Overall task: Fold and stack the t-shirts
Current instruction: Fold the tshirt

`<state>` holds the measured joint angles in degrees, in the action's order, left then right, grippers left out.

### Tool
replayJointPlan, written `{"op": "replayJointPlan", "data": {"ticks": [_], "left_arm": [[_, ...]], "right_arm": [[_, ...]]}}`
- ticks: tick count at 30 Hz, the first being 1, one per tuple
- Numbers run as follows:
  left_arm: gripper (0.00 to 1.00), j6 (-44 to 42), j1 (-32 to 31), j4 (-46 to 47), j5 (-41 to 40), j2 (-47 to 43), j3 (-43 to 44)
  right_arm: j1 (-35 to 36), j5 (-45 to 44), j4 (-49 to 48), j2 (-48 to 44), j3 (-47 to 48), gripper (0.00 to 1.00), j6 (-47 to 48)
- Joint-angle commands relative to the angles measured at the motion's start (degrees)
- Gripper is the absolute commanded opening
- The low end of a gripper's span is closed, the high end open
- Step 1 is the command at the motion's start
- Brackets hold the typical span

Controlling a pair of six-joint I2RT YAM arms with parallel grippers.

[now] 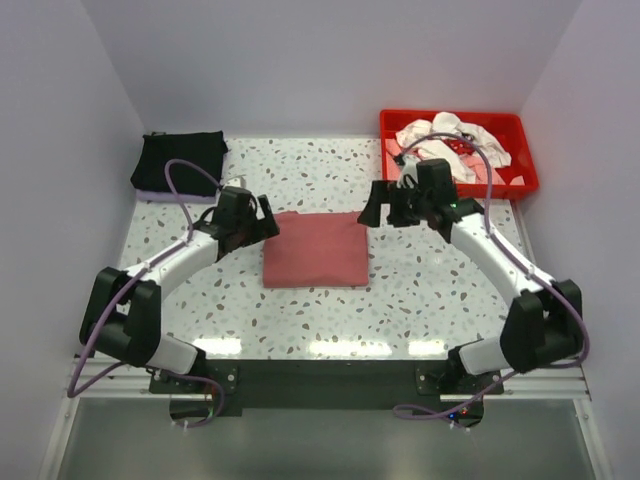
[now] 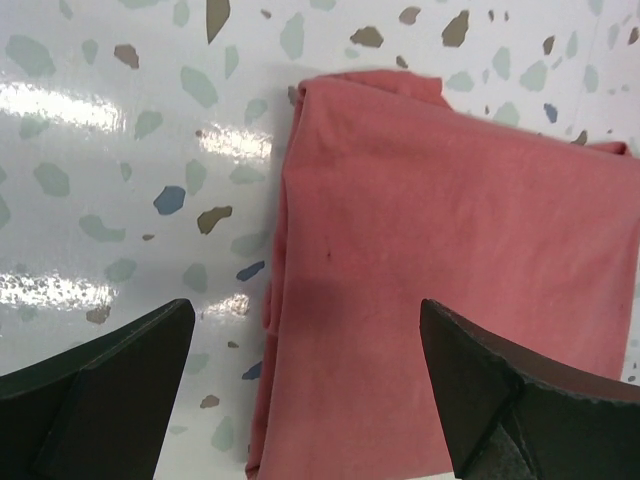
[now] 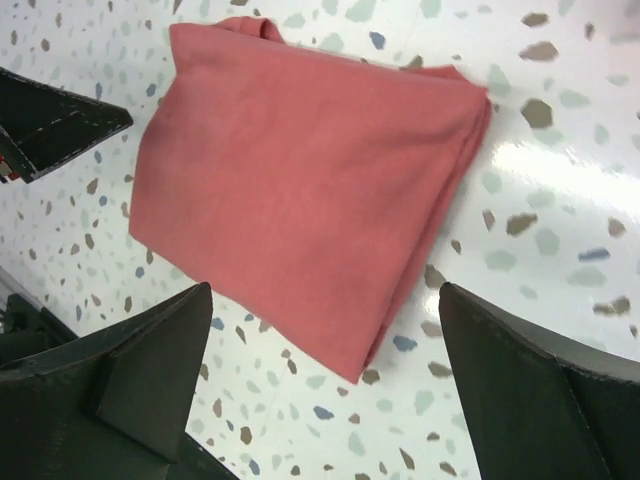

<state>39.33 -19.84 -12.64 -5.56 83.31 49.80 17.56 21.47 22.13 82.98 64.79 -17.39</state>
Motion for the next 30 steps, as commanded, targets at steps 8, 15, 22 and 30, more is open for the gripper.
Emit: {"op": "replayJointPlan", "data": {"ticks": [8,15,22,30], "left_arm": [[0.91,-1.36,0.32,3.59,5.30,2.91,-3.66],[0.75,-1.54,-0.38,4.82,7.32,6.25,-4.80],[0.56,-2.59,-2.13,4.91,7.32,10.47,-4.01],[0.33,-3.38,-4.69,2.71,3.89,14.59,-1.38]], "right_arm": [[-0.25,-14.07,4.41,-18.54,-12.67,0.99,-1.33],[-0.25,-16.11,3.28,-23.03,-16.01,0.99,-1.86],[-0.33,-17.17,3.62,-22.34,-17.33,0.99,-1.33],[-0.51,-16.82,2.39,-23.21,-18.30,0.99,-0.98]]}}
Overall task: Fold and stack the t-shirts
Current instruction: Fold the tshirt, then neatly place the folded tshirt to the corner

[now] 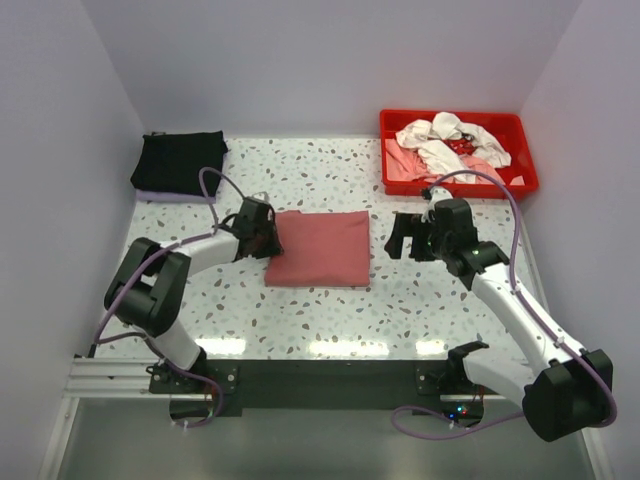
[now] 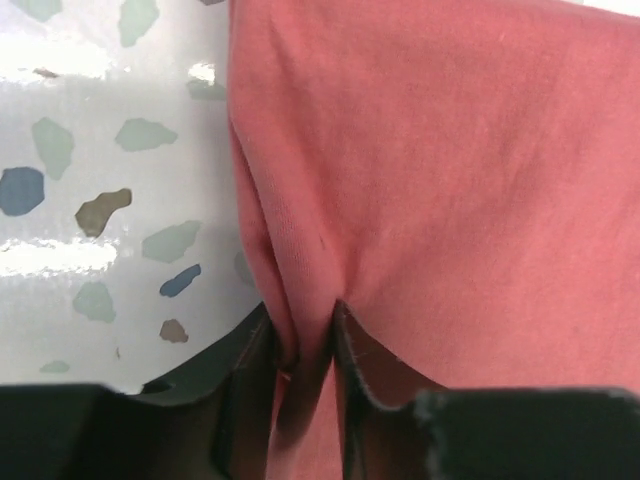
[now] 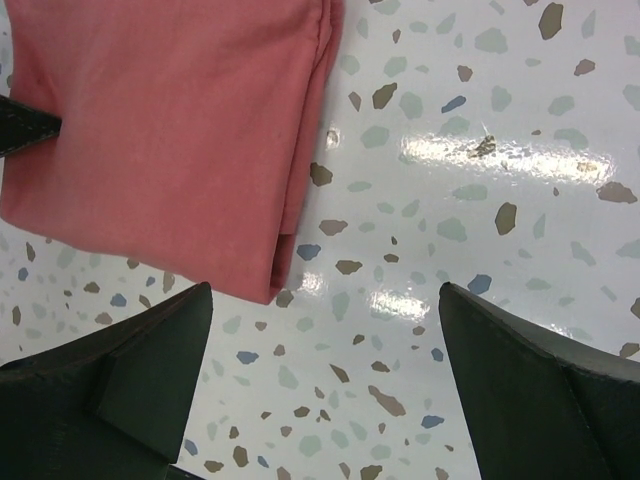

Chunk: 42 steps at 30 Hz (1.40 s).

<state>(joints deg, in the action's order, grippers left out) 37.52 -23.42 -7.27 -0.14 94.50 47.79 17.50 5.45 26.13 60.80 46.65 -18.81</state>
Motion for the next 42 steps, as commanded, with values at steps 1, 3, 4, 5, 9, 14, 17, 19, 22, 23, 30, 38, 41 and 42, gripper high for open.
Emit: {"op": "replayJointPlan", "data": {"ticks": [1,3,4,5,9,14,17,19,22,23,30,38,41,42], "left_arm": [[0.30,-2.01,-1.45,-2.84,-1.79,3.93,1.16],[0.20,-2.97,-1.98,-4.07,-3.89,5.86,3.35],[0.16,-3.41,-2.50,-4.85,-4.68,6.57,4.32],[0.05,-4.02,-2.68,-6.60,-6.69,7.27,6.33],[0.00,-5.43,-2.95,-9.08,-11.45,10.08,10.39],[0.00,-8.42,-2.95,-15.04,-23.55,13.78,19.94],[0.00,-10.61,-2.86,-16.46,-30.06,15.45,24.35],[0.00,-12.63,-2.25,-14.89,-31.49,15.63,25.51],[0.00,-15.89,-0.32,-13.13,-33.34,15.54,27.18],[0.00,-17.20,0.30,-12.60,-33.43,15.37,27.70],[0.00,-25.47,6.71,-4.34,-29.92,14.92,30.69],[0.00,-33.73,12.16,-1.87,-30.80,18.44,40.09],[0.00,-34.88,14.71,-1.79,-29.75,18.70,43.26],[0.00,-35.14,15.15,-1.70,-29.31,18.70,43.79]], "right_arm": [[-0.36,-0.71,-1.61,-1.12,-0.16,0.99,0.61],[-0.36,-0.71,-1.78,-1.21,-0.33,0.99,0.70],[-0.44,-0.62,-1.87,-1.21,-0.51,0.99,0.70],[-0.36,-0.62,-2.05,-1.29,-0.51,0.99,0.79],[-0.45,-0.62,-2.14,-0.86,-0.51,0.99,1.05],[-0.45,-0.62,-2.14,-0.33,-0.42,0.99,1.23],[-0.53,-0.53,-2.31,-0.06,-0.51,0.99,1.49],[-0.62,-0.97,-2.40,0.11,-0.69,0.99,1.49],[-0.71,-1.06,-2.40,0.20,-0.69,0.99,1.49],[-0.62,-1.23,-2.31,0.20,-0.69,0.99,1.58],[-0.88,-2.46,-2.31,1.08,-0.34,0.99,2.20],[-1.32,-4.40,-1.78,1.78,-0.16,0.99,2.72],[-1.50,-5.10,-1.79,2.13,-0.07,0.99,2.90],[-1.50,-5.10,-1.78,2.22,-0.07,0.99,2.90]]}}
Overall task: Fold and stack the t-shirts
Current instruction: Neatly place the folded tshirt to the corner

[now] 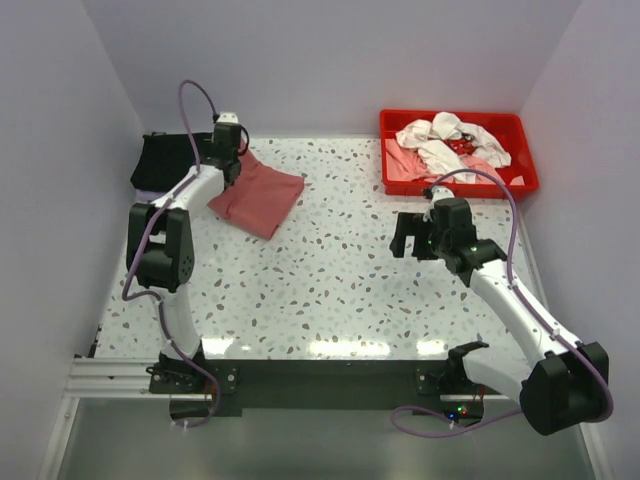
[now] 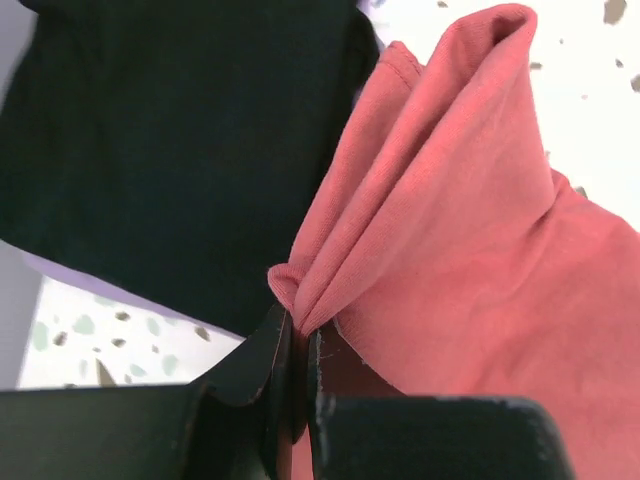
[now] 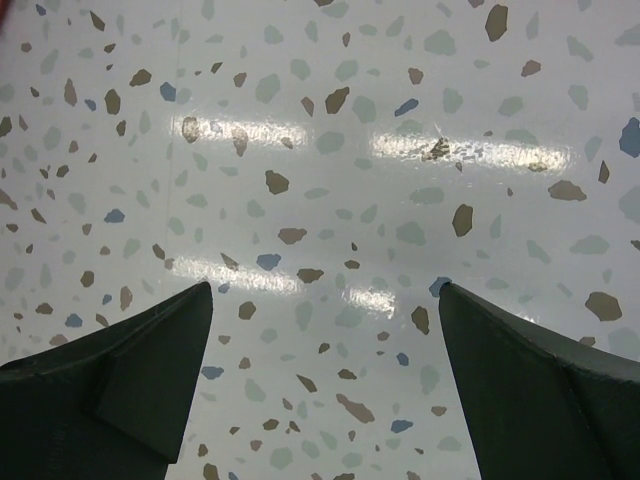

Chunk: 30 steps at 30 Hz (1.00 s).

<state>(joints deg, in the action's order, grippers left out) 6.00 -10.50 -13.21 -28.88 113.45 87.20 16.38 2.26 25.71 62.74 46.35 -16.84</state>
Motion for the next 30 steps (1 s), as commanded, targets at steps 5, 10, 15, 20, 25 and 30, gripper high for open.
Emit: {"op": "replayJointPlan", "data": {"ticks": [5,10,15,20,25,30], "left_arm": [[0.00,-2.93,4.08,3.20,-1.34,0.63,9.65],[0.00,-1.26,6.02,-0.13,-2.41,2.30,16.67],[0.00,-0.46,6.99,-1.03,-1.44,2.48,19.59],[0.00,-1.25,6.99,-1.03,1.64,0.55,21.43],[0.00,-2.04,7.07,-1.03,3.21,-0.94,23.28],[0.00,-2.75,7.07,-1.90,4.80,-1.74,24.42]], "right_arm": [[-0.39,-2.09,-1.72,1.24,0.15,0.99,1.02],[-0.47,-2.09,-1.11,2.74,0.94,0.99,1.20],[-0.56,-2.09,-1.19,3.97,0.76,0.99,1.28],[-0.65,-2.09,-1.11,5.11,0.94,0.99,1.20],[-0.74,-2.09,-0.84,5.55,1.29,0.99,1.28],[-0.74,-2.09,-0.93,5.37,1.11,0.99,1.28]]}}
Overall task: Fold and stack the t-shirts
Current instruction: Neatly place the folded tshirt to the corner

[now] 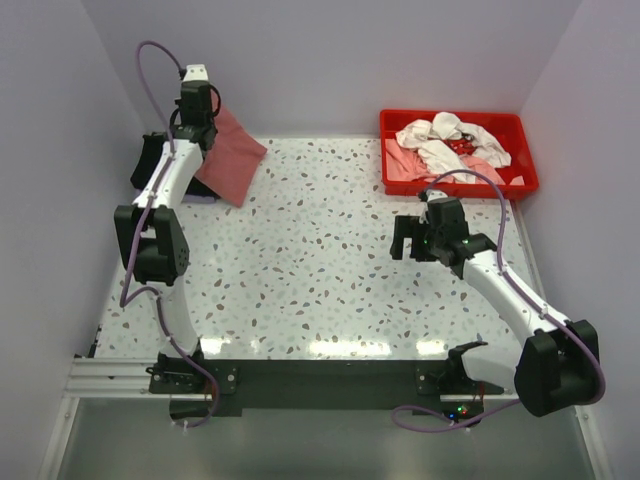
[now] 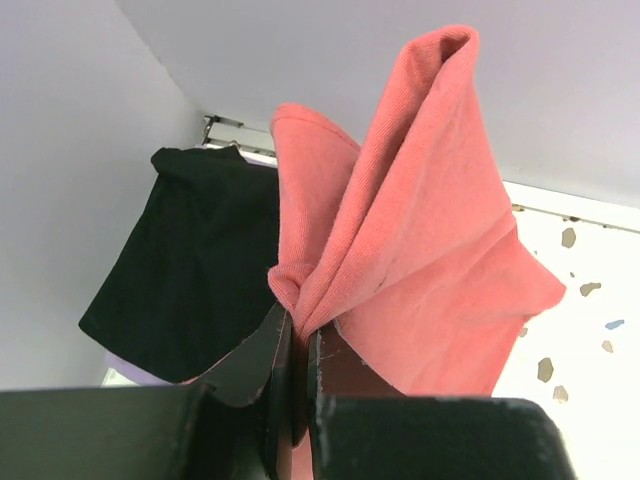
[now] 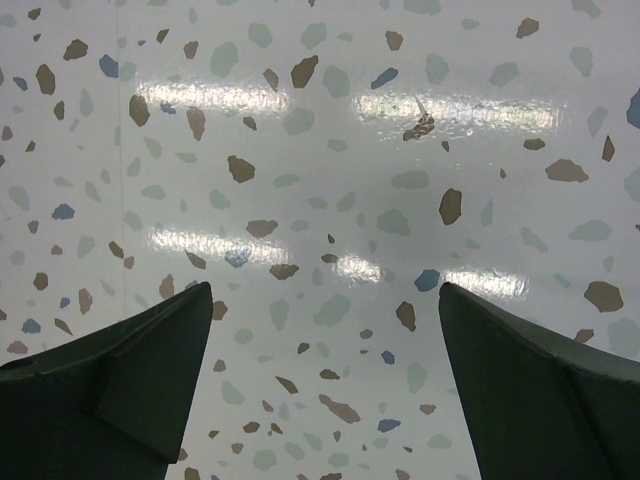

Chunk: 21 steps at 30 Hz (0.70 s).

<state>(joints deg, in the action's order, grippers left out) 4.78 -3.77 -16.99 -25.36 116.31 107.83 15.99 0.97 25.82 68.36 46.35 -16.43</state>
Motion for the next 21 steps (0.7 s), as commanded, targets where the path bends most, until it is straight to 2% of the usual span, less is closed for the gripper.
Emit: {"op": "replayJointPlan", "data": {"ticks": [1,13,21], "left_arm": [[0.00,-1.44,0.34,1.62,1.28,-4.78,4.49],[0.00,-0.73,0.34,-0.32,5.41,-7.59,7.57],[0.00,-0.47,0.34,-1.99,4.45,-7.85,10.64]], "right_arm": [[-0.26,-0.71,-1.04,-0.24,1.20,0.99,0.96],[-0.34,-0.01,-1.13,-0.95,0.94,0.99,0.78],[-0.26,0.08,-1.21,-1.38,0.76,0.99,0.78]]}}
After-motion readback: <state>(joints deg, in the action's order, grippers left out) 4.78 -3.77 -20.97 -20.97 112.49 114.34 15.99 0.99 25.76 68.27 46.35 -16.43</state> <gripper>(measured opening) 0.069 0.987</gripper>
